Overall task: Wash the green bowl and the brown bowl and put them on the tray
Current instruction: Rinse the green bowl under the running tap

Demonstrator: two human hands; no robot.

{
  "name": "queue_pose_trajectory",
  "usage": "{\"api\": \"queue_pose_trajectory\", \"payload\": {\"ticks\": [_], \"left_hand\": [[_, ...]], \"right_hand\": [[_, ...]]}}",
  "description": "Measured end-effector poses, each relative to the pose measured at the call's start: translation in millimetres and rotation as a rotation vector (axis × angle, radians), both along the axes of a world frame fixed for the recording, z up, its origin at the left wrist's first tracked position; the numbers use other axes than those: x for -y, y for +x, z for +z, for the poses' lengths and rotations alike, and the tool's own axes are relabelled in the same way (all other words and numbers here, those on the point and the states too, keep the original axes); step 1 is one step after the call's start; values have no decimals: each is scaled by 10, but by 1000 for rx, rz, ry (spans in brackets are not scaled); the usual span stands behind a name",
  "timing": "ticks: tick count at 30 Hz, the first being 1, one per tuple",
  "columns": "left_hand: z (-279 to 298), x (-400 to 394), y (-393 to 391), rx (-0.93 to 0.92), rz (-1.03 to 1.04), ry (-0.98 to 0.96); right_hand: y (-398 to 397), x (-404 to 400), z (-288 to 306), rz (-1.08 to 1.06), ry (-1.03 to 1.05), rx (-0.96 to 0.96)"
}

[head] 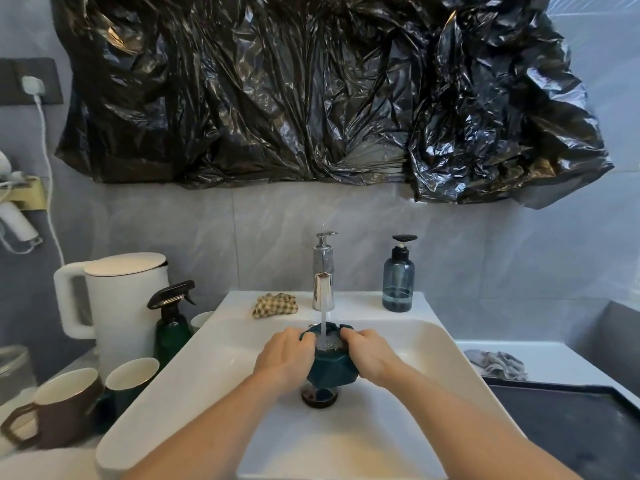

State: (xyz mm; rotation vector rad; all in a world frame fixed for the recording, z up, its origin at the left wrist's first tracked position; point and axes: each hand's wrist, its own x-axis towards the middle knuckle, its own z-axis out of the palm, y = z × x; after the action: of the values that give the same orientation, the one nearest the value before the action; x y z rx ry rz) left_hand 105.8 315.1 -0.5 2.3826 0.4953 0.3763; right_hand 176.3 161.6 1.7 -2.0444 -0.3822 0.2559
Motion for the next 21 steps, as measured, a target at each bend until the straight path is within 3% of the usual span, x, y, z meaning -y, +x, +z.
{"api": "queue_pose_trajectory", "payload": {"ticks": [7,10,15,18,21], "left_hand": [[78,25,-44,0,-9,-99],[234,-18,-84,-31,-16,117],[831,-150,-119,191,93,254],[1247,-122,-87,282,-14,342],[1574,34,55,257,-159,463]], "right_hand": [[-88,32,89,-12,28,-66],[-118,36,108,-4,36,-82],[-132,31,118,13,27,-88],[-106,19,104,20,31,-90],[-65,10,80,17,26,-94]]}}
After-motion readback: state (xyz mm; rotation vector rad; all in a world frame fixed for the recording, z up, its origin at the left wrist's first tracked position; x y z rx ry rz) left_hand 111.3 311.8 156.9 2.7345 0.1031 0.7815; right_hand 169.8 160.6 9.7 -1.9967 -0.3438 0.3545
